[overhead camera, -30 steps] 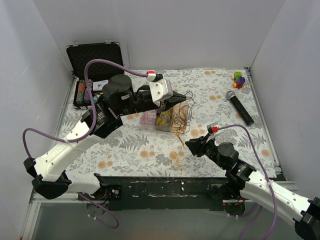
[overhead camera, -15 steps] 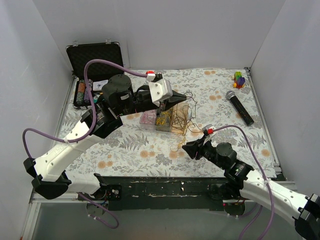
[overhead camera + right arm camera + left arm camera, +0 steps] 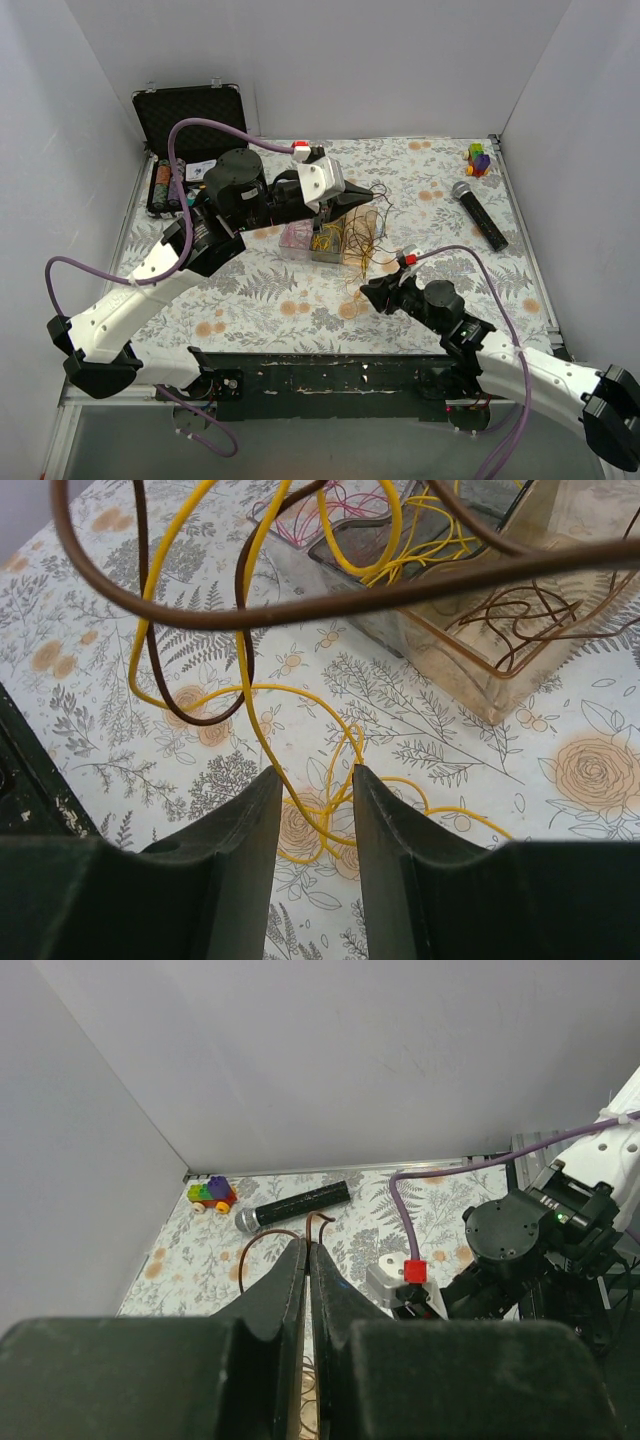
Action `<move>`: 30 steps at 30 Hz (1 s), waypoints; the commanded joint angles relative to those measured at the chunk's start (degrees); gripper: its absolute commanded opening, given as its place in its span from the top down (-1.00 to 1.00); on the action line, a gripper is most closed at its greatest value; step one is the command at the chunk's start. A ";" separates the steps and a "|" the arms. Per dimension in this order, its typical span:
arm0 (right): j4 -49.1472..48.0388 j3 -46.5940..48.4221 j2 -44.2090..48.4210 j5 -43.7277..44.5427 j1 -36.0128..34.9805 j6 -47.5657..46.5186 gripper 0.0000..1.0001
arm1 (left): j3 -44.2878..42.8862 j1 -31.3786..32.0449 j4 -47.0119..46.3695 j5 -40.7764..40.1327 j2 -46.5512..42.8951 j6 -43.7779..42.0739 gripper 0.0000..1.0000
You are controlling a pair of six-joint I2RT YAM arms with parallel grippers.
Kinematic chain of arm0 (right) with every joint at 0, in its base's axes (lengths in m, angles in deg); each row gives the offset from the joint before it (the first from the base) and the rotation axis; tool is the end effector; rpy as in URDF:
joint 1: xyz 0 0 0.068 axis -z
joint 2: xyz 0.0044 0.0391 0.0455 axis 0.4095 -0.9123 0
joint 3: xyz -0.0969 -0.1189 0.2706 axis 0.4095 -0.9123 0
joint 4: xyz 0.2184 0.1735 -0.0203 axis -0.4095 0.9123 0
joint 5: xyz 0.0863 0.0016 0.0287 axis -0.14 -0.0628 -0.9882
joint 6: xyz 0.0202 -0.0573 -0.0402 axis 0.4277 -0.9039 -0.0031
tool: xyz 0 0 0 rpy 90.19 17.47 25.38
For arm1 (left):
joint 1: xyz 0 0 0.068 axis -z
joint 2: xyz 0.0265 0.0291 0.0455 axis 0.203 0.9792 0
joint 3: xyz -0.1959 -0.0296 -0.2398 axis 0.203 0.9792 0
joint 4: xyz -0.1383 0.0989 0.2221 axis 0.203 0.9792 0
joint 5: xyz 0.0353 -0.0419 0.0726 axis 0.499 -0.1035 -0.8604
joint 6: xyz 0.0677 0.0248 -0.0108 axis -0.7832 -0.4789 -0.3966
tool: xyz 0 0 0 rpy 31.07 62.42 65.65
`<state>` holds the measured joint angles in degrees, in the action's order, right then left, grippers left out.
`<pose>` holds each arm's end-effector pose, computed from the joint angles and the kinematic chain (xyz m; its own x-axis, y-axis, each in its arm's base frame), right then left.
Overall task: Untangle the cables
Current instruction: Untie the cable.
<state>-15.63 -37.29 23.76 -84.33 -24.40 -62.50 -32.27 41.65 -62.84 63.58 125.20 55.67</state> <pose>0.1207 0.1296 0.2073 -0.2982 0.1490 -0.9428 -0.6334 0.7080 0.3123 0.1528 -0.2479 0.5487 -0.3322 -0.0787 -0.9399 0.9202 0.1917 -0.3413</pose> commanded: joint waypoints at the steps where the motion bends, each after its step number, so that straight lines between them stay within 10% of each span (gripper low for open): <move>1: -9.51 3.44 -4.99 0.15 -0.90 -2.68 0.15 | -0.92 -0.10 -1.25 0.45 0.15 0.56 1.00; 8: -16.54 4.32 -11.68 0.58 -1.96 -2.59 0.35 | -2.14 -0.10 -1.69 0.63 0.77 2.13 1.00; 14: -16.11 4.06 -12.57 3.48 -2.93 -2.33 0.95 | -4.17 -0.10 -1.52 0.45 0.86 3.37 1.00; 30: -2.76 -8.34 0.96 12.71 -3.54 11.11 0.97 | -17.34 -0.10 1.12 -6.49 2.79 -9.18 1.00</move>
<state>-22.10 -43.36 22.43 -75.50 -27.13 -56.86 -44.92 41.65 -62.20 60.28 127.76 52.04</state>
